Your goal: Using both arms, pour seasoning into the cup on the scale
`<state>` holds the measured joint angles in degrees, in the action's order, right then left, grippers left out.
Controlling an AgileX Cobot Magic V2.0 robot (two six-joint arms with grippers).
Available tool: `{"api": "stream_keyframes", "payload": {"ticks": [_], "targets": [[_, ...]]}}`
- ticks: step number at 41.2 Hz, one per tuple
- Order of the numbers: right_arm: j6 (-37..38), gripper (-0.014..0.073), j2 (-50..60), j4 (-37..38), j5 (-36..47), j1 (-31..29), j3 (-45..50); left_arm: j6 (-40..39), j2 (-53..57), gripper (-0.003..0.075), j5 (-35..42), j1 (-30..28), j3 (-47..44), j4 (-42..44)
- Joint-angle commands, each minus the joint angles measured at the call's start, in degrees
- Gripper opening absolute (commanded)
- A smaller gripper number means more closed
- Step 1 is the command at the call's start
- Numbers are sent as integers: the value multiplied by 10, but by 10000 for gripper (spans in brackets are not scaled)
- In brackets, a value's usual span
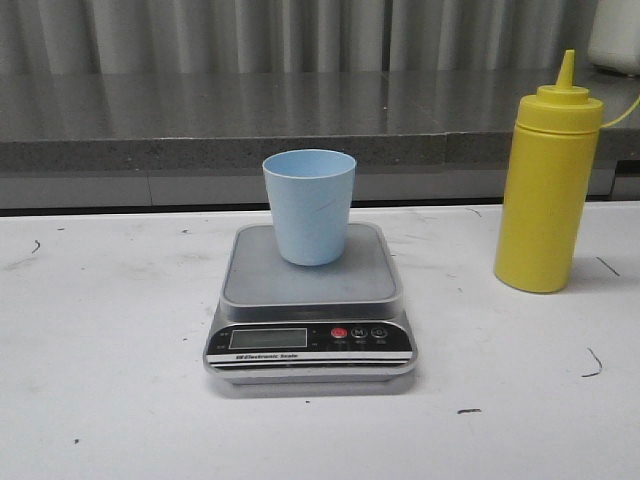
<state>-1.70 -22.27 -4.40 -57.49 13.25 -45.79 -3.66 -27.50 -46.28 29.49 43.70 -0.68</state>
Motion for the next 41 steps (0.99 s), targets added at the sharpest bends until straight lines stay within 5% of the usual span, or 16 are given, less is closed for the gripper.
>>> {"api": "stream_keyframes", "payload": {"ticks": [1,9,13,16,22,27,29,41], "targets": [[-5,592,-6,-1,36,2,-13,-3,-2,407,47,0,13,-1],[-5,588,-6,5,37,2,-13,-3,-2,407,47,0,13,-1],[-5,518,-6,5,37,2,-13,-3,-2,406,47,0,13,-1],[-5,394,-6,5,37,2,-13,-3,-2,370,47,0,13,-1],[-5,99,-6,5,37,2,-13,-3,-2,173,47,0,13,-1],[-5,-71,-6,5,37,2,-13,-3,-2,-15,47,0,13,-1],[-5,-128,-6,5,37,2,-13,-3,-2,-20,47,0,13,-1],[-5,-122,-6,5,36,2,-13,-3,-2,-20,47,0,13,-1]]}}
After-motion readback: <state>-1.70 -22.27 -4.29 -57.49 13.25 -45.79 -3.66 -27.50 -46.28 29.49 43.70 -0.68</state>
